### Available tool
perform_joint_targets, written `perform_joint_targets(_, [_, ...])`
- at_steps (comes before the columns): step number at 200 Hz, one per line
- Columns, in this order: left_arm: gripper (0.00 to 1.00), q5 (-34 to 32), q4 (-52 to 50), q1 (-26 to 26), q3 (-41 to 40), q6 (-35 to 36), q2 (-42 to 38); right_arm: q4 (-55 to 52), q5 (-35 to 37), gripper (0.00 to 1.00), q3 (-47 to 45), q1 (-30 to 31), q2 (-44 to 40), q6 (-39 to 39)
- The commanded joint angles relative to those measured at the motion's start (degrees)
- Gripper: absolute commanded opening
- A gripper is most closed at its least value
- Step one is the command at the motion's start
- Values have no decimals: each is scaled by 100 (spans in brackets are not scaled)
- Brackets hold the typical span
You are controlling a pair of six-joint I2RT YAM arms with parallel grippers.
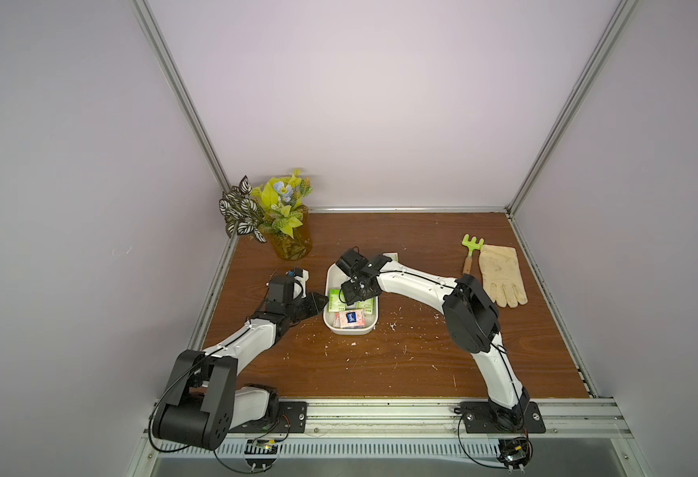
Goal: Take the pocket tissues out of the storage box
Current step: Pick up the pocket tissues from the storage box.
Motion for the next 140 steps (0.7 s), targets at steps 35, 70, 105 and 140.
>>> perform_joint_targets(35, [21, -56, -42, -39, -14, 90, -68, -94, 87, 58, 106, 38, -115, -32])
perform_joint_targets(70, [20, -65, -40, -39, -24, 76, -77, -219, 198, 56, 279, 38, -300, -41])
perform_joint_targets(105, [20, -82, -25, -39, -47, 73, -70, -414, 311, 56, 589, 20, -518, -117])
perform_joint_targets(140, [20, -91, -10, -39, -60, 64, -85, -600, 312, 56, 917, -123, -712, -195])
